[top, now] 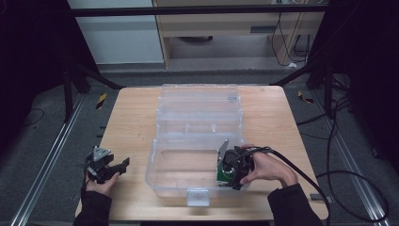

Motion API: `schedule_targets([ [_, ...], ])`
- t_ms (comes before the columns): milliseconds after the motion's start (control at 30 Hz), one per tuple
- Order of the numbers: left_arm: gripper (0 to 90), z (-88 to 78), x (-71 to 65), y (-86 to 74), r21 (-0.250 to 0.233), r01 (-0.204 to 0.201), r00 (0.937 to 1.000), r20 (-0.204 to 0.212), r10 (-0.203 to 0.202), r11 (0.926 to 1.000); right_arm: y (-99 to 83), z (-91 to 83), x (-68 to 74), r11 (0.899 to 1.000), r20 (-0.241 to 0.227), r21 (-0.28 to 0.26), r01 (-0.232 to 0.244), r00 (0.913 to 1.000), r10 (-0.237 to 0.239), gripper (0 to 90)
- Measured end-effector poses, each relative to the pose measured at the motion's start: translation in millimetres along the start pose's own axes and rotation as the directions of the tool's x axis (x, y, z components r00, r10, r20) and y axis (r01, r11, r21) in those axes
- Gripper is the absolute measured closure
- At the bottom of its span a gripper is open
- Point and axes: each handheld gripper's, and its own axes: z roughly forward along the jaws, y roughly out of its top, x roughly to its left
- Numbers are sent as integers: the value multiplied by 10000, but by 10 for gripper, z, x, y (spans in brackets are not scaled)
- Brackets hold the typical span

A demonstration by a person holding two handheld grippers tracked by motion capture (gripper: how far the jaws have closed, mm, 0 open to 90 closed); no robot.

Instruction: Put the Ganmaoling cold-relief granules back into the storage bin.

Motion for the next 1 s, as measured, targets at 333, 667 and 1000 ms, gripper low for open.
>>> schedule_targets([
  [333, 309, 0, 0, 1, 5, 9, 10000, -7, -9, 10000, -33, -128, -9, 9990, 25, -346, -275, 9996, 276, 102],
  [667, 310, -1, -2, 0, 11, 6, 10000, -5, -6, 10000, -158, -500, 35, 9872, 617, -1463, -629, 9955, 726, 112],
  [1000, 312, -7, -11, 0, 0, -1, 10000, 18, 1, 10000, -488, -765, 108, 9409, 1668, -3049, -1472, 9645, 2049, 94],
])
